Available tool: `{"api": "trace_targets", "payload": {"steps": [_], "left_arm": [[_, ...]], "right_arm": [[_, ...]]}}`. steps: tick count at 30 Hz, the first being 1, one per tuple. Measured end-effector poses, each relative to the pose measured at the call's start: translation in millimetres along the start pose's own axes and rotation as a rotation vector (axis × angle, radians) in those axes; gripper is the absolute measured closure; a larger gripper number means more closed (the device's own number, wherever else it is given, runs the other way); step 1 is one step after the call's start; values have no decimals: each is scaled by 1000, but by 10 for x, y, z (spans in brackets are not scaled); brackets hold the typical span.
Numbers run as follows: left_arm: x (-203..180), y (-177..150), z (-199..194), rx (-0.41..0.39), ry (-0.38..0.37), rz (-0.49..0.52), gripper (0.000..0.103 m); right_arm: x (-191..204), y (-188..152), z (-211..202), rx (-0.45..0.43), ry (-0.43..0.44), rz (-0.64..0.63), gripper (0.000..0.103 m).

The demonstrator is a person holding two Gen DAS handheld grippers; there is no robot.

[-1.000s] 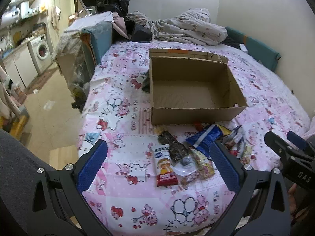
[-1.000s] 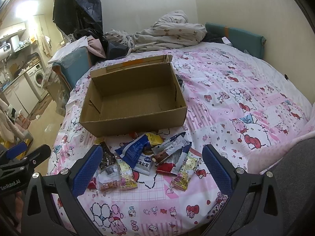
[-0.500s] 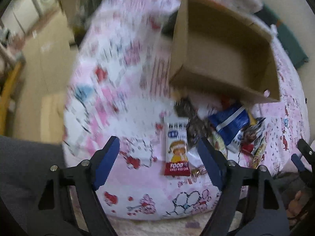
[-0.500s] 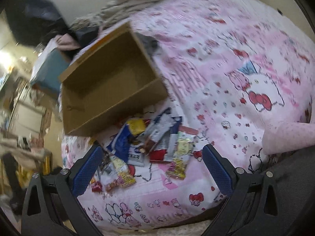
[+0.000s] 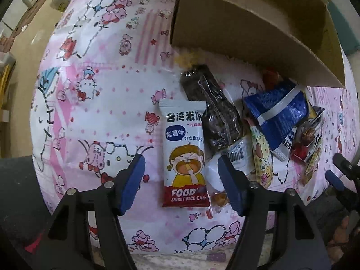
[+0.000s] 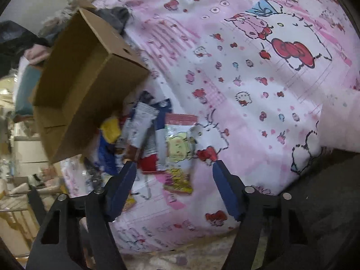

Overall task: Organize snacks
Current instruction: 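Grasp the white rice cake bar with left gripper while right grasps pink bear packet, then carry both packets over the box and open both grippers to drop them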

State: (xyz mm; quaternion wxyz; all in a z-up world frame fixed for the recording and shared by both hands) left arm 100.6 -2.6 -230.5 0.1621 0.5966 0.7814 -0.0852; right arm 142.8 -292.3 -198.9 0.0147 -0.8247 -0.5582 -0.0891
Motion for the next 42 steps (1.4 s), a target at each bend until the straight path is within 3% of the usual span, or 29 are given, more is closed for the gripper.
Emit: {"api": "trace_targets", "payload": {"steps": [7,8,9,10,13,19,24,29,37,42], "left_arm": [[6,5,34,-7,-6,-21,48],[18,20,12,-9,-5,-19,55],[10,20,7,-9,-8,-14,77],[56,59,-61,-10,-5,-13,77],[132,105,-221,-47,-1,-23,77],[39,168,-776,-159,-70,-3,77],[-168,378,-1202,-258,-101,47,77],[-336,629,-1383,-322,-65,93,77],[-486,1014,-1424,-356,-63,103,77],[-661,1315,-1325,-352,-89,117,77]], "right_arm": [[66,-10,309,53,-52,-17,52],[68,-1,333,57,-54,-17,55],[74,13,334,50,-56,-22,70],[83,26,321,37,-57,-32,75],[78,30,172,-24,-57,-52,75],[152,-13,-279,-99,60,-73,75],[312,141,-645,-166,127,-103,75],[570,327,-849,-219,173,-134,75],[1029,703,-1064,-296,213,-197,75],[1294,957,-984,-317,224,-238,75]]}}
Point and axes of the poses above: each gripper's, at about its wrist camera, not at the fingertips, and z roughly the way its jaws point, x to its left, y to its top, the point moved 8 cm from there along z, roughly the way its jaws point, and after that the axes turned 13 degrees about -y, right-handed, at the moved point
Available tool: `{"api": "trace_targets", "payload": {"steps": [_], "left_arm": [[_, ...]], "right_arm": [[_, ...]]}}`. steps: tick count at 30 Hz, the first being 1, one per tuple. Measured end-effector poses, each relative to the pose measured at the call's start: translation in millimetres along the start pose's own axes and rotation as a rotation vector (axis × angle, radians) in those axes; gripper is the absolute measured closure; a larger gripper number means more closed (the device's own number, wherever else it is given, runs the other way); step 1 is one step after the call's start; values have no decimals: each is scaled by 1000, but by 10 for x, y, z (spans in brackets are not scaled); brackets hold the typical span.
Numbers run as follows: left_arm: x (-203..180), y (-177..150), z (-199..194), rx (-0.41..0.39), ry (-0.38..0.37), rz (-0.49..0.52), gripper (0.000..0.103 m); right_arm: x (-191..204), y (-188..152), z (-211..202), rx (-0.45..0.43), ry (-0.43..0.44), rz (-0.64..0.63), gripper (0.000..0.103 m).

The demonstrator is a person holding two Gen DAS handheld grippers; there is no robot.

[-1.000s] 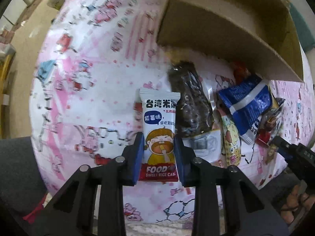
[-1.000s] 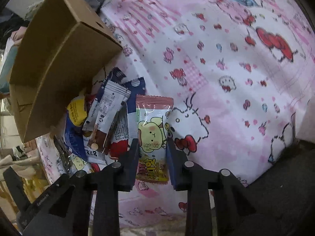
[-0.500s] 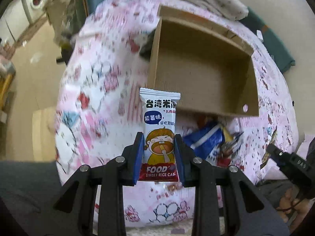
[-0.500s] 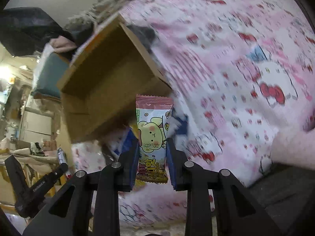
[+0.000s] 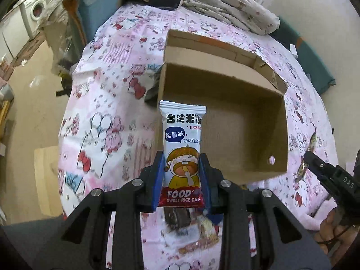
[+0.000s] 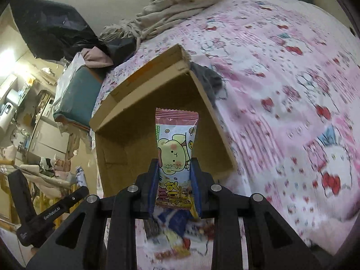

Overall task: Organize snacks
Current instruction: 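Carry both packets over the box and open both grippers to drop them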

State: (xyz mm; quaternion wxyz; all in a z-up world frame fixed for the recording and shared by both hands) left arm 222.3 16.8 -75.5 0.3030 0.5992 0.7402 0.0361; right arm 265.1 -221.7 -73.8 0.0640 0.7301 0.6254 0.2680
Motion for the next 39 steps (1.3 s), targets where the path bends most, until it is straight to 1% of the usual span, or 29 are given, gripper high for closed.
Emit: {"api": "trace_targets", "payload": {"steps": [5,7,9,12,15,18,23,24,29,30,31,34,35,36,37,38,39], "left_arm": [[-56,164,231,-34,-8,32,77],[-58,168,338,-51,-12,58,77],[-44,166,465,-48,-7,67,77],[-34,202,581,-59,-23,42,77],[-47,175,698,-45,-13,60,77],[-56,101,812,-15,-21,58,77],[-49,27,904,15,-19,56,77],[-50,21,908,16,-22,57,77],[-56,22,906,14,-31,45,77],[-60,28,900,9,-31,46,76],[-67,30,898,10,-31,49,76],[-106,17,903,20,-37,64,66],[-143,-2,904,29,-61,67,62],[-167,-16,903,37,-73,69,55],[-185,-23,894,36,-71,75,50],[-198,-21,875,27,-67,86,40],[-212,-8,841,8,-52,106,32]], "right_arm": [[74,72,291,-4,37,-27,75],[58,62,429,8,43,-5,75],[54,52,541,19,34,-5,75],[99,24,633,23,10,-55,75],[111,-40,711,27,-13,-94,75],[118,-113,786,43,-29,-125,75],[177,-166,841,59,-18,-140,75],[190,-175,854,66,-3,-130,75],[247,-196,889,67,15,-130,75],[254,-194,886,64,24,-129,72],[259,-187,878,62,28,-125,71],[275,-178,848,53,42,-127,69],[283,-176,837,51,46,-132,67],[289,-171,822,48,45,-138,61],[296,-168,805,42,47,-137,49],[300,-157,782,33,49,-134,42],[303,-145,757,20,48,-133,39]]}}
Point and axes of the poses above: each gripper's, at about its wrist camera, not at the fingertips, and z roughly the way its jaws point, x to its left, y to its top, the point moved 8 cm from there along z, roughly the way its jaws point, and after that the axes turned 13 degrees about -y, right-handed, at the moved point
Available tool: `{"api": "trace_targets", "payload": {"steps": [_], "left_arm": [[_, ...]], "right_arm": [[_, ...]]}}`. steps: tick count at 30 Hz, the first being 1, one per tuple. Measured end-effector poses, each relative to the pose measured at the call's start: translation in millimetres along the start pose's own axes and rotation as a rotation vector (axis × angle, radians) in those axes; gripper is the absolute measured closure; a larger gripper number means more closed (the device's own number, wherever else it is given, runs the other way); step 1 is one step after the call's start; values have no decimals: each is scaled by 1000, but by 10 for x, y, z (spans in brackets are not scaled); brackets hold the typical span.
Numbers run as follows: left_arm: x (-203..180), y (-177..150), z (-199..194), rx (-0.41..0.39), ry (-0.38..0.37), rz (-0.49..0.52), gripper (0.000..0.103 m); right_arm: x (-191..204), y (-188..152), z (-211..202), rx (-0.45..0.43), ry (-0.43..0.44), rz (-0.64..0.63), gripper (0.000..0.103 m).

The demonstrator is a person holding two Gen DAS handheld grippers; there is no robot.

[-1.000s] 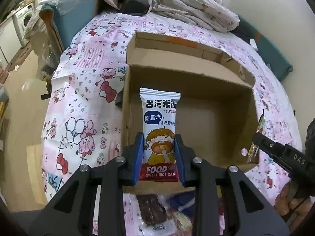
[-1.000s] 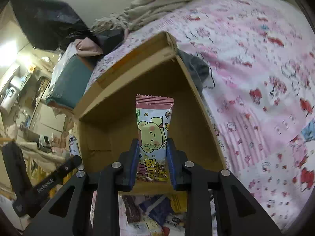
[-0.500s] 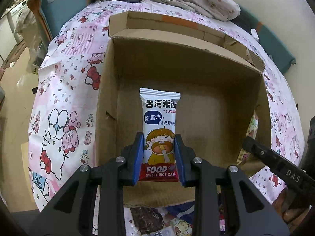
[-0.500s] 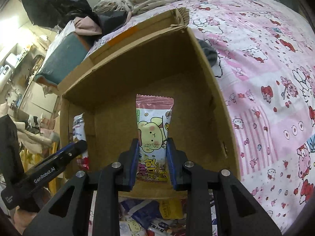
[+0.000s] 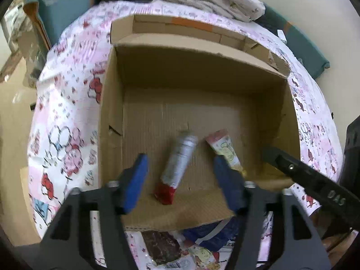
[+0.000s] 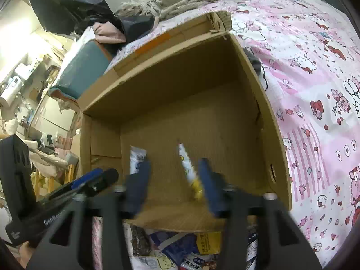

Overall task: Organize snacks
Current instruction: 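Carry both packets over the box and open both grippers to drop them, then grasp the dark wrapped bread with left gripper while right grasps another pink packet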

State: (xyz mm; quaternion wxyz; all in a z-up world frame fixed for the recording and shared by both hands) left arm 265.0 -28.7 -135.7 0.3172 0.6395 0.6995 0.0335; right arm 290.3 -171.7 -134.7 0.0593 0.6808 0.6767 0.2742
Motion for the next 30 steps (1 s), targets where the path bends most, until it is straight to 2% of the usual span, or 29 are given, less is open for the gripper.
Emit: {"api": "trace_targets", "payload": {"steps": [2,3,17,30], "left_arm": [[1,22,-44,-19,28,21,22],[6,31,-64,-27,37,26,21],[50,29,-112,-34,67,3,21],[-1,-117,-372,-68,73,7,21]], "right_arm": [[17,17,-28,-9,-1,-12,39],[16,25,-38,-13,-1,-11,39],[-80,78,-130,-27,-7,30,39],[-186,-147,-510,-29,-23,44,39]]}}
Point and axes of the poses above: each gripper's, at about its wrist camera, not at the fingertips, and z roughly the way its jaws point, x to its left, y to its top, the point moved 8 cm from there along z, roughly the way its jaws point, and after that the axes turned 13 degrees about -y, right-handed, at the moved point
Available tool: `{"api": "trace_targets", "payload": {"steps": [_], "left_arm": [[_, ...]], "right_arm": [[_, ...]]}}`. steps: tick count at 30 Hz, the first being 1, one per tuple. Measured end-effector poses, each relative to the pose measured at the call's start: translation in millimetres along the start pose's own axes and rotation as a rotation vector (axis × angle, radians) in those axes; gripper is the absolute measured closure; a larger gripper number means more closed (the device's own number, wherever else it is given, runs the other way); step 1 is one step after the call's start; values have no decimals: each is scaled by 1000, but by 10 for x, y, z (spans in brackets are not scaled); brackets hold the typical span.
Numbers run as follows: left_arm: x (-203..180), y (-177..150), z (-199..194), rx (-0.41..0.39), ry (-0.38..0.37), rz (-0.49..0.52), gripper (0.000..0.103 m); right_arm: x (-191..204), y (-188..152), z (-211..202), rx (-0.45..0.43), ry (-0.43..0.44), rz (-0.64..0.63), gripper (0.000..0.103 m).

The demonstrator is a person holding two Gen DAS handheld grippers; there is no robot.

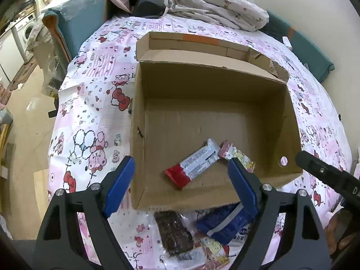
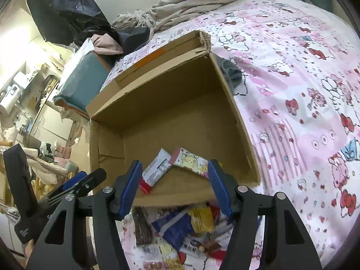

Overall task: Organize snacks
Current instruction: 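Grasp the dark wrapped bread with left gripper while right grasps another pink packet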

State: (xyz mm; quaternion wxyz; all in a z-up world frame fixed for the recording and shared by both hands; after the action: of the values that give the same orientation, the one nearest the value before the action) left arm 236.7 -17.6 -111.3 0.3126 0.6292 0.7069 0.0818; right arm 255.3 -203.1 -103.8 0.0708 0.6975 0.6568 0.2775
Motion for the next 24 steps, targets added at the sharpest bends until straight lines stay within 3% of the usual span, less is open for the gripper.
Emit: {"api": "trace_targets", "payload": {"steps": [7,13,16,20,22,24], "left_arm": [[57,-218,-123,20,-21,-36,21],[400,-523,-102,71,23,-198,21],[548,-876,71,162,41,-331,21],[488,-1304,458,318,-12,-448,21],[460,-1376,559,337,25,-429,21],[372,-1415,651,365,102,-329,19]], "right_arm": [[-237,-354,-100,65,11,96,39],[-449,-625,-174,107,-3,166,39],[-566,-737,-161,130,-17,200,39],[-676,-783,-130,154,-15,257,39],[-705,-774,-112,162,1,288,39],[-736,-776,-86,171,9,312,39]]}}
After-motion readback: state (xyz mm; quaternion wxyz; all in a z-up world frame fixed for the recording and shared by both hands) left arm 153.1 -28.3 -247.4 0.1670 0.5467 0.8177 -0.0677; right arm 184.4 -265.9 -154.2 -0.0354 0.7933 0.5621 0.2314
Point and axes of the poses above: each gripper's, at about its wrist camera, not at the fingertips, and z roughly the way its jaws point, x to its left, y to its top, the point moved 8 cm from there along z, roughly the way its jaws point, and after that the axes turned 13 degrees about -y, right-handed, at the moved point
